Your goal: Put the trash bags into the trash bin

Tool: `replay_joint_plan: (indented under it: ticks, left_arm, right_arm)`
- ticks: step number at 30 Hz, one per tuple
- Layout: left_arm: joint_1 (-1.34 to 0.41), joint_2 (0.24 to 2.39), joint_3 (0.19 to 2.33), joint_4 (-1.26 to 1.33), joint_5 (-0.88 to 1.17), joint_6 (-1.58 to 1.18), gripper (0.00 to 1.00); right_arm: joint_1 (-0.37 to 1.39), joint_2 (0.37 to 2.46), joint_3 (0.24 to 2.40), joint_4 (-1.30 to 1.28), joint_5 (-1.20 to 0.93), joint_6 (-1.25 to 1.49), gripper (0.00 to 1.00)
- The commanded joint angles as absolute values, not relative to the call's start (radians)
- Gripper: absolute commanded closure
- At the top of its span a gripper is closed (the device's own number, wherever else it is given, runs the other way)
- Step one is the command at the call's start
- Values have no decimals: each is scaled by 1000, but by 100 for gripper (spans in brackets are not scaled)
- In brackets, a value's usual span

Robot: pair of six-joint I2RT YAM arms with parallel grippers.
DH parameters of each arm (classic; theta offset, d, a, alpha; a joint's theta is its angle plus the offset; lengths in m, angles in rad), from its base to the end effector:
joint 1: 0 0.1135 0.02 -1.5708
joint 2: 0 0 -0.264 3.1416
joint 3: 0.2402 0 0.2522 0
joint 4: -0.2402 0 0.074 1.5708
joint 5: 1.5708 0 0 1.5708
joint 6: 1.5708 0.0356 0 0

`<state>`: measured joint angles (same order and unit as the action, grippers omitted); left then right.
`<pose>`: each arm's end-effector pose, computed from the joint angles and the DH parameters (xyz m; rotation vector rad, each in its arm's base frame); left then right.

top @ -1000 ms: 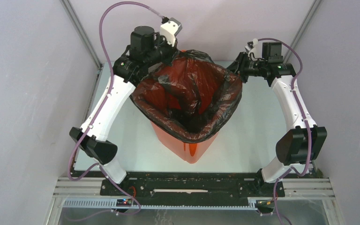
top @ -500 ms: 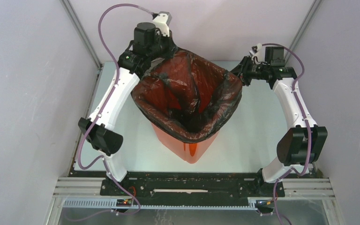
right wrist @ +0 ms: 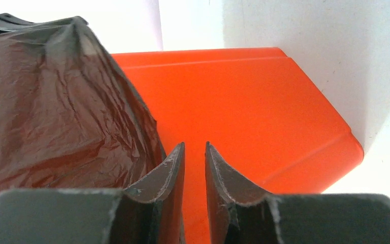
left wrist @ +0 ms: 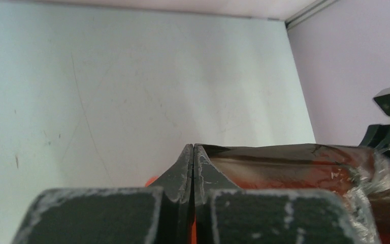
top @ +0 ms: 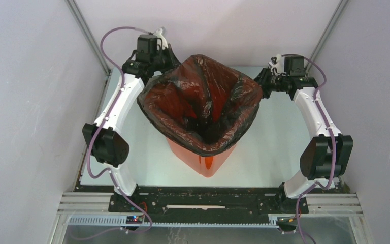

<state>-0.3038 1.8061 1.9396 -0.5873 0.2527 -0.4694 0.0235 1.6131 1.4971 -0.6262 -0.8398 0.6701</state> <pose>0.3922 -0.1323 0.4147 -0.0075 2.0899 -0.7359 0.3528 0.0348 0.3424 0.3043 2.3376 1.3170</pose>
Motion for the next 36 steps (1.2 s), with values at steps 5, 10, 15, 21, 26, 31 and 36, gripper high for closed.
replay_joint_plan:
  ticks: [5,10,15,21,26,31,36]
  left_arm:
    - [-257,1665,1649,-428,443,-684,98]
    - [-229,1587,1555,-363,445,-719,83]
    - [-165,1512,1639,-526,355,-657,52]
    - [-143,1424,1762,-750,170,-591,11]
    - [-122,1316,1691,-813,77,-601,1]
    - [-91,1226,1556,-823,158,-641,1]
    - [-90,1112,1341,-690,279,-729,12]
  right_arm:
    - [62,1606,1534,-591,-839,655,69]
    - [56,1633,1617,-664,-814,620,65]
    - [35,1649,1785,-935,-676,508,48]
    - [-29,1601,1932,-1169,-472,417,25]
    - [-84,1486,1918,-1246,-414,380,16]
    - [-90,1276,1646,-1206,-530,410,16]
    - [-82,1101,1420,-1106,-712,524,22]
